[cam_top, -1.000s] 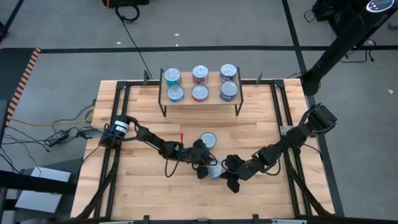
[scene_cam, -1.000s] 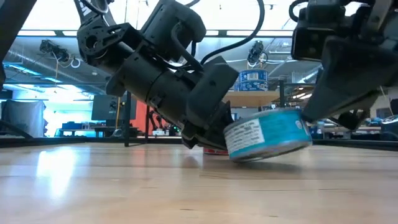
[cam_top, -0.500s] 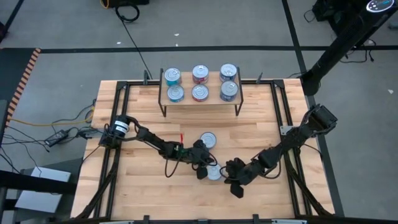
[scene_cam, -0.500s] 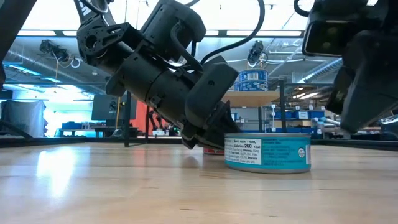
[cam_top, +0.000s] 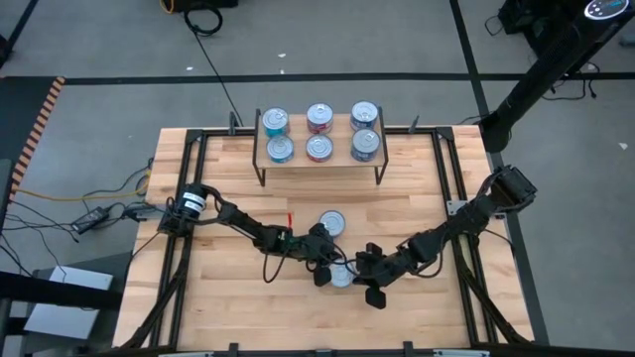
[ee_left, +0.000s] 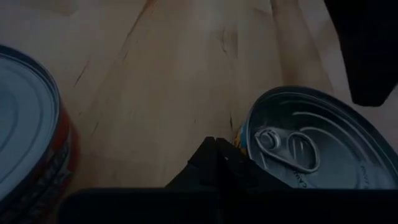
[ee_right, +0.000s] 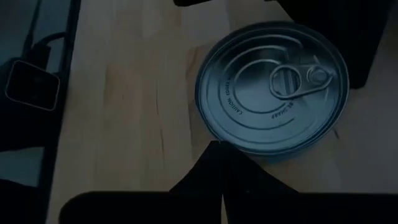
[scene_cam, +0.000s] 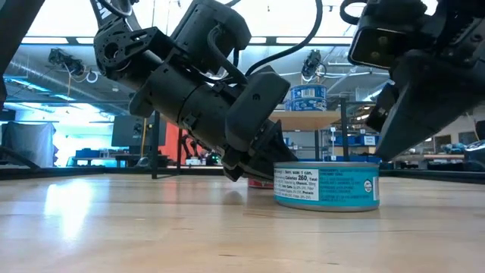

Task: Stack canned seafood by type on shelf
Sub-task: Stack the yellow and blue tuna can on top of the other yellow and blue tuna can

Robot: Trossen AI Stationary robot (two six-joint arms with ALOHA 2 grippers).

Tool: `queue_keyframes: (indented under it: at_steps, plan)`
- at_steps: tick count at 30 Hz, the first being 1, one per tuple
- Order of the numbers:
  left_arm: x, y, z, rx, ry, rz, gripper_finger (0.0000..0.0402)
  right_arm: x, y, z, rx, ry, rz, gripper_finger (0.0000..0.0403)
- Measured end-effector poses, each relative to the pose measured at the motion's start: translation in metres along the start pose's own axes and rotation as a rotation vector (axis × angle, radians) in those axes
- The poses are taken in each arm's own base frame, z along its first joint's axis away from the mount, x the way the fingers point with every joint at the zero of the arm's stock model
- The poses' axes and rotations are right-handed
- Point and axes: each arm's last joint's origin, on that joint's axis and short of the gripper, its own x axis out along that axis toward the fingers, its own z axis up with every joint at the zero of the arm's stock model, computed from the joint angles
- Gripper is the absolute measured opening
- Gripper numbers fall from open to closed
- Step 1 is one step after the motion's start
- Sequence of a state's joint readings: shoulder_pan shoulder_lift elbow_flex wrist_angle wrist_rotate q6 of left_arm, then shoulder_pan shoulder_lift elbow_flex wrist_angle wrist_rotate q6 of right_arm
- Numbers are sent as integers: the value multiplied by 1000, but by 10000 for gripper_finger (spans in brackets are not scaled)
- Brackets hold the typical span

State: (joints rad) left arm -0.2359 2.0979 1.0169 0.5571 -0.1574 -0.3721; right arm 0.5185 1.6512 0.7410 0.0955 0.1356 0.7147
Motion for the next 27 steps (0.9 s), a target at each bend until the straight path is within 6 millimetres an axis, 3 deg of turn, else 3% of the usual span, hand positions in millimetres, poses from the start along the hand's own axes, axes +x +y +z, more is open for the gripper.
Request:
queue_keyframes:
  at_steps: [16, 20, 27]
  plan:
    - [0, 0, 0, 1, 3, -2, 1, 0, 2, 2, -105, -5, 32, 5]
    - [0, 0, 0, 1, 3, -2, 1, 9, 2, -1, -110, 17, 17, 5]
    - [0, 0, -1, 1, 9, -12, 1, 24, 24, 16, -128, 66, 8, 5]
